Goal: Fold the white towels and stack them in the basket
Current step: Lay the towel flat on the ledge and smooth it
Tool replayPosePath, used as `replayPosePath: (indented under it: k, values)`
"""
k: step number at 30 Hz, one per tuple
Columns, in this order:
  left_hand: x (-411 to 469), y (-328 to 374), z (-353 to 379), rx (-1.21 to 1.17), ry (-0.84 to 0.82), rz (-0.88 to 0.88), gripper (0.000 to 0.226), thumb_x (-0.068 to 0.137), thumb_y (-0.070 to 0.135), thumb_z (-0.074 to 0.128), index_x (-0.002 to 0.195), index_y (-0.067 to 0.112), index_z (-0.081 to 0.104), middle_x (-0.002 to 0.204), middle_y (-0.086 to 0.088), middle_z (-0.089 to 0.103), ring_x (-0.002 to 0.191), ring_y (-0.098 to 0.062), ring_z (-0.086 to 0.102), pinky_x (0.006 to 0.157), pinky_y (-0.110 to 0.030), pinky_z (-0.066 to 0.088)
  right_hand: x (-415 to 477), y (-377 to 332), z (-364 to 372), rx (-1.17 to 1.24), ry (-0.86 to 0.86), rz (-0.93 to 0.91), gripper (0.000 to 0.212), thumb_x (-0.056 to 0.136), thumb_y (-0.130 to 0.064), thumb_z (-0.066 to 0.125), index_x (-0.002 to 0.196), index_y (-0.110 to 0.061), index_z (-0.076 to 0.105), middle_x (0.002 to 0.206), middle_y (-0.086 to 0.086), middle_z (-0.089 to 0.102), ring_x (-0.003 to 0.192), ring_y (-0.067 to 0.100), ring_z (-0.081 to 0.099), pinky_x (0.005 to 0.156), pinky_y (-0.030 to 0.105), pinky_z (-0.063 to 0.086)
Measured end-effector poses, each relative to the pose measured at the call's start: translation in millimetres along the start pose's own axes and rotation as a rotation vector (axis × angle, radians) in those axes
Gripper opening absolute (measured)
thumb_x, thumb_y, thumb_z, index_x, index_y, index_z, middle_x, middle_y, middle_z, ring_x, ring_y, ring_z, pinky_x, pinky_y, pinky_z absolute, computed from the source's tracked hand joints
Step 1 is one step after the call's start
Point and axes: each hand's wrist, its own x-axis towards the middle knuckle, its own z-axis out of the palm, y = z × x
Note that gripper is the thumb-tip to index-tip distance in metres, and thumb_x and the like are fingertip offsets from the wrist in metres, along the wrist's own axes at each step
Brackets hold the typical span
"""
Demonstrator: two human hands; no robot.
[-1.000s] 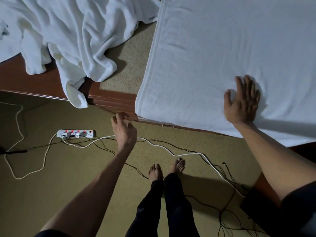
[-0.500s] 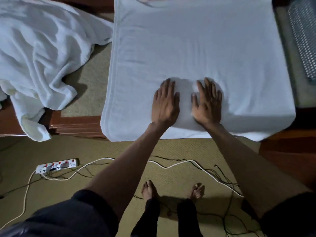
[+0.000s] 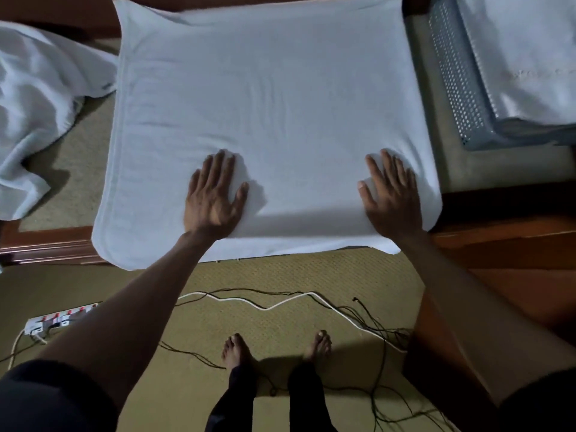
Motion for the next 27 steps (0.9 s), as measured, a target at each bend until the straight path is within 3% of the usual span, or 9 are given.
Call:
replayPosePath:
  k: [4,10,15,17,20,22,24,27]
  values:
    - [0.3,-1.2,-2.3,0.005,0.005,-0.002,0.066,0.106,0.055,0.03,0.163,0.023,0.021,0.171,-0.002,0.019,0.157,-0.025,0.016,0.125,-0.046,0.02,-11.9,43.6,-9.8,0.045,-0.013,0.054,0.054,0.105,-0.039,0.037,0.154,-0.016,0.04,0.161,0.015,0.035,0.148,0.036,0.033,0.117,0.05,0.029]
    - [-0.4,-3.9,1.7,-0.018,0.061,0.013,0.063,0.105,0.054,0.032,0.16,0.022,0.028,0.168,-0.003,0.027,0.155,-0.026,0.023,0.122,-0.049,0.027,-39.5,56.6,-10.7,0.183,0.068,0.172,0.047,0.11,-0.029,0.031,0.15,-0.008,0.044,0.159,0.013,0.038,0.145,0.034,0.036,0.118,0.049,0.027]
    - [-1.4,-1.7,5.6,-0.125,0.135,-0.056,0.054,0.102,0.047,0.046,0.149,0.019,0.049,0.16,-0.003,0.043,0.148,-0.026,0.036,0.12,-0.045,0.032,-86.5,40.4,-12.6,0.244,0.109,0.277,0.047,0.111,-0.023,0.035,0.154,-0.004,0.035,0.163,0.016,0.03,0.152,0.033,0.025,0.123,0.046,0.018]
    - [-9.6,5.2,3.8,-0.349,0.224,-0.169,0.043,0.1,0.043,0.052,0.133,0.017,0.064,0.145,-0.002,0.058,0.137,-0.024,0.05,0.113,-0.042,0.041,-104.0,23.1,-9.5,0.373,0.195,0.369,0.044,0.108,-0.018,0.042,0.149,-0.002,0.042,0.16,0.019,0.032,0.149,0.033,0.031,0.12,0.041,0.025]
    - [-49.4,23.7,-4.3,-0.64,0.472,-0.359,0.024,0.1,0.034,0.056,0.116,0.021,0.068,0.117,0.005,0.066,0.11,-0.019,0.06,0.091,-0.037,0.051,-120.4,-13.6,6.1,0.603,0.368,0.665,0.032,0.104,-0.017,0.048,0.128,0.001,0.059,0.136,0.024,0.053,0.125,0.034,0.053,0.103,0.034,0.043]
    - [-84.4,32.5,-3.1,-0.701,0.589,-0.479,0.02,0.102,0.029,0.055,0.114,0.018,0.067,0.112,0.0,0.064,0.098,-0.01,0.057,0.081,-0.027,0.048,-114.8,-38.0,14.8,0.875,0.264,0.984,0.031,0.104,-0.026,0.048,0.123,-0.005,0.059,0.125,0.019,0.057,0.114,0.029,0.058,0.097,0.03,0.049]
    - [-113.0,28.8,8.6,-0.809,0.682,-0.638,0.019,0.102,0.027,0.054,0.111,0.012,0.062,0.109,-0.008,0.06,0.09,-0.003,0.053,0.079,-0.019,0.043,-103.9,-51.2,27.4,1.139,0.127,1.261,0.04,0.107,-0.035,0.043,0.13,-0.005,0.054,0.125,0.016,0.06,0.108,0.026,0.063,0.096,0.036,0.053]
    - [-127.3,9.0,28.5,-1.145,0.802,-1.085,0.028,0.097,0.043,0.057,0.107,0.017,0.052,0.105,-0.009,0.051,0.085,-0.014,0.05,0.077,-0.027,0.041,-84.3,-56.1,40.2,1.544,0.026,1.593,0.065,0.102,-0.06,0.04,0.148,-0.014,0.041,0.143,0.011,0.055,0.122,0.024,0.06,0.107,0.039,0.048]
